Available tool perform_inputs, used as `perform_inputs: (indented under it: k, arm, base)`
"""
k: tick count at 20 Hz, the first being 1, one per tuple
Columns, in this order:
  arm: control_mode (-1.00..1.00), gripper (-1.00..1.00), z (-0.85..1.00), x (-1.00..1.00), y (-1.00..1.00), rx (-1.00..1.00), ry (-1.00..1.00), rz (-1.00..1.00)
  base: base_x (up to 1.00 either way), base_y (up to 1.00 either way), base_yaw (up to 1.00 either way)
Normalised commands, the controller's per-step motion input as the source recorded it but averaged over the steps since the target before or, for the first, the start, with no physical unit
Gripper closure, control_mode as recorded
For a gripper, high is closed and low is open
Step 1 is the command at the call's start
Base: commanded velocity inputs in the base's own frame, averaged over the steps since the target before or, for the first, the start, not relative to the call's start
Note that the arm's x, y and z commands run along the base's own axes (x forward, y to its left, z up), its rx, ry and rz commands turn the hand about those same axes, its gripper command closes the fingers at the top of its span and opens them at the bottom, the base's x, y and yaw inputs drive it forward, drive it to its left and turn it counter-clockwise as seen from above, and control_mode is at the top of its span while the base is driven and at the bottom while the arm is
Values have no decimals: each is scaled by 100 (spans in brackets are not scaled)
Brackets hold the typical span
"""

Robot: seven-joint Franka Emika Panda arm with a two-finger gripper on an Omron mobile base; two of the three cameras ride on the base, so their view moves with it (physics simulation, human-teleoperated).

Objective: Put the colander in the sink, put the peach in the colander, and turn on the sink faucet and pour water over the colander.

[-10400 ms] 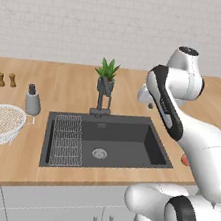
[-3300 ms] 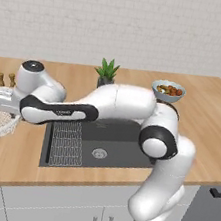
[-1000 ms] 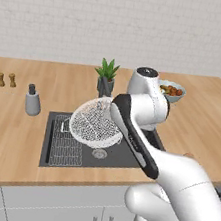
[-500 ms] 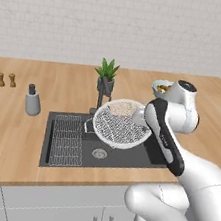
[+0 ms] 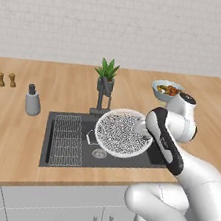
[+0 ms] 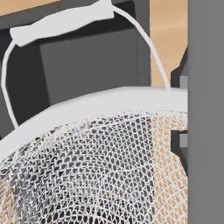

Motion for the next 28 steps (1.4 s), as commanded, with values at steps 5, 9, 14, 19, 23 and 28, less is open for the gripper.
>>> perform_inputs:
  k: [5, 9, 14, 19, 23, 28]
  arm:
    - [-100, 100, -33, 45, 0, 0, 0, 0]
    - [-100, 100, -38, 47, 0, 0, 0, 0]
    - [-100, 100, -27, 50, -1, 0, 2, 0]
    - [-100, 100, -22, 39, -1, 0, 3, 0]
    - [-100, 100, -21, 18, -6, 0, 3, 0]
    - [-100, 100, -29, 3, -5, 0, 0, 0]
  base:
    - [0, 0, 0]
    - [0, 0, 0]
    - [0, 0, 0]
    - [0, 0, 0]
    - [0, 0, 0]
    - [0, 0, 0]
